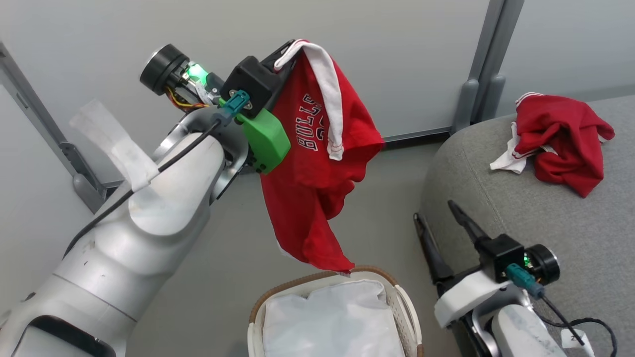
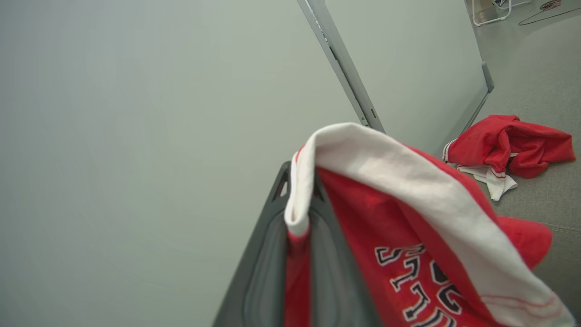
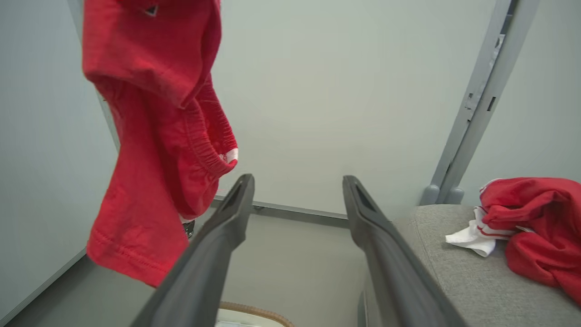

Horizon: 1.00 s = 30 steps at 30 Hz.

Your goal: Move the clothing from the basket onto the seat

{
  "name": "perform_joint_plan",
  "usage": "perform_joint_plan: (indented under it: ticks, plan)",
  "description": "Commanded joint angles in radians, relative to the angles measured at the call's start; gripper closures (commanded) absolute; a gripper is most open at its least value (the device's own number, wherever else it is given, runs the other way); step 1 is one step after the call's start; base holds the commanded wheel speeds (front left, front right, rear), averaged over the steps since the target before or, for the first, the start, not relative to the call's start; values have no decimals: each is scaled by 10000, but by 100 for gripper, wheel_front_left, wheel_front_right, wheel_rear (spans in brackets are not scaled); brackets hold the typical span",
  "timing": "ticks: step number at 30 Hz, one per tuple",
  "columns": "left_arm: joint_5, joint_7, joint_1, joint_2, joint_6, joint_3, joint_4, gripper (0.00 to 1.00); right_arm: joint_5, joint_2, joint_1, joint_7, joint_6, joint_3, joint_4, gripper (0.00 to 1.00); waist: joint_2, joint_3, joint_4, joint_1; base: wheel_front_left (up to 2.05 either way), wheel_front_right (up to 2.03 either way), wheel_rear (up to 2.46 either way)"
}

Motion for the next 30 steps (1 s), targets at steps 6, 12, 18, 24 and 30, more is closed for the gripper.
perform_joint_plan:
  ticks: [6,12,18,24,30]
  plan:
    - [12,527,-774,-184,-32,-139,-595,100,205,-38,-150,-3,-14,1713,302,0,0,-149,280,1,0,0,0]
    - [-75,952,-1195,-521,-62,-300,-923,100,412,-46,-710,-3,-14,2926,1045,0,0,-134,513,1,0,0,0]
    - [-195,1123,-1513,-963,-75,-538,-960,100,211,-40,-1595,-3,-14,3236,1919,0,0,-37,830,1,0,0,0]
    - [-484,1129,-1686,-1328,-104,-817,-1084,100,-301,-34,-2304,-3,-14,2438,2387,0,0,24,1211,1,0,0,0]
    - [-762,1070,-1540,-1440,-126,-912,-1211,100,-263,-38,-2751,-3,-14,2060,3057,100,0,24,1363,1,0,0,0]
